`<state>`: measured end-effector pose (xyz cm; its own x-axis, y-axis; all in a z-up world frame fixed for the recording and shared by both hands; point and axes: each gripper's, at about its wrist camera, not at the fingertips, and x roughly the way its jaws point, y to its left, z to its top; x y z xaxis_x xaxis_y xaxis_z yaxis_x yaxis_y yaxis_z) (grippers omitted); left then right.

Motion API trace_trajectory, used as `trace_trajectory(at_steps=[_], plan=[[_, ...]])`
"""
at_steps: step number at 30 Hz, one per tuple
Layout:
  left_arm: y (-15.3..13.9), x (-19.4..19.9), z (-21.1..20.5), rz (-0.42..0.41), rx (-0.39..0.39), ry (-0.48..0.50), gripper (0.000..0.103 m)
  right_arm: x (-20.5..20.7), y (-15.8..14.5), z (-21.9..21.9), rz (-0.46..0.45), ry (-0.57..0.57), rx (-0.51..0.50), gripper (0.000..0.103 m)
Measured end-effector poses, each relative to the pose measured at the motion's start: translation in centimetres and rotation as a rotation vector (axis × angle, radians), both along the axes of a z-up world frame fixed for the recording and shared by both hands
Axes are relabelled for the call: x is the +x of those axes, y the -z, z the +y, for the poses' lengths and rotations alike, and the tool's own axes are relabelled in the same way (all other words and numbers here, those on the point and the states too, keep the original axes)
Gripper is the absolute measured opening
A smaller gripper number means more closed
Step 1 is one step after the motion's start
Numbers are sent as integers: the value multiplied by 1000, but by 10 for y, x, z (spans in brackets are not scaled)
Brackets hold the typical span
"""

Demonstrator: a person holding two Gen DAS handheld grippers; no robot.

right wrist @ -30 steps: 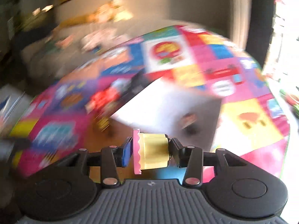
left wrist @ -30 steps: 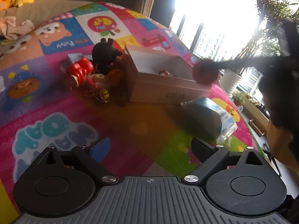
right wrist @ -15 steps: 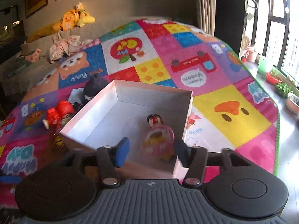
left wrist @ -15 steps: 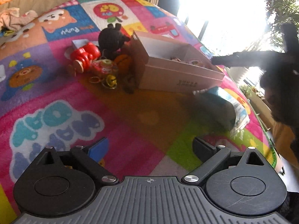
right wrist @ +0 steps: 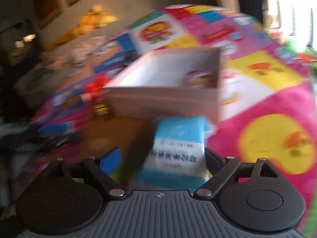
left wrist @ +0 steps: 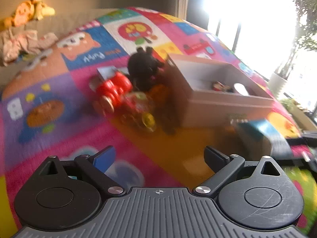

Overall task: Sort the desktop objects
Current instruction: 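Grasp the pink Hello Kitty toy with the left tool while the right tool grasps the wipes pack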

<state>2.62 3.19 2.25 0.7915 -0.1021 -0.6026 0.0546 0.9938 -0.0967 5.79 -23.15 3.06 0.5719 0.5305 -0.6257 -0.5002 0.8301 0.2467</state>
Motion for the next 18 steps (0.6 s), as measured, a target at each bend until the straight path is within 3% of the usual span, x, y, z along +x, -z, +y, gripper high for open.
trace_trajectory(at_steps=[2, 4, 5, 6, 11, 16, 18], plan=[[0, 12, -1, -20, 46, -3, 98, -8, 1, 12, -22, -80, 14, 90], [0, 24, 0, -17, 73, -4, 84, -12, -2, 16, -85, -74, 6, 90], [1, 32, -1, -4, 75, -2, 72, -11, -3, 13, -100, -52, 14, 91], [2, 40, -1, 4, 71, -2, 68, -9, -4, 9, -109, -19, 24, 92], [10, 75, -5, 3, 104, -11, 66, -2, 2, -16, -125, 118, 46, 98], [11, 100, 6, 12, 96, -35, 64, 6, 16, -28, -72, 153, 88, 101], [13, 107, 11, 20, 97, -43, 68, 9, 18, -27, -64, 154, 92, 103]])
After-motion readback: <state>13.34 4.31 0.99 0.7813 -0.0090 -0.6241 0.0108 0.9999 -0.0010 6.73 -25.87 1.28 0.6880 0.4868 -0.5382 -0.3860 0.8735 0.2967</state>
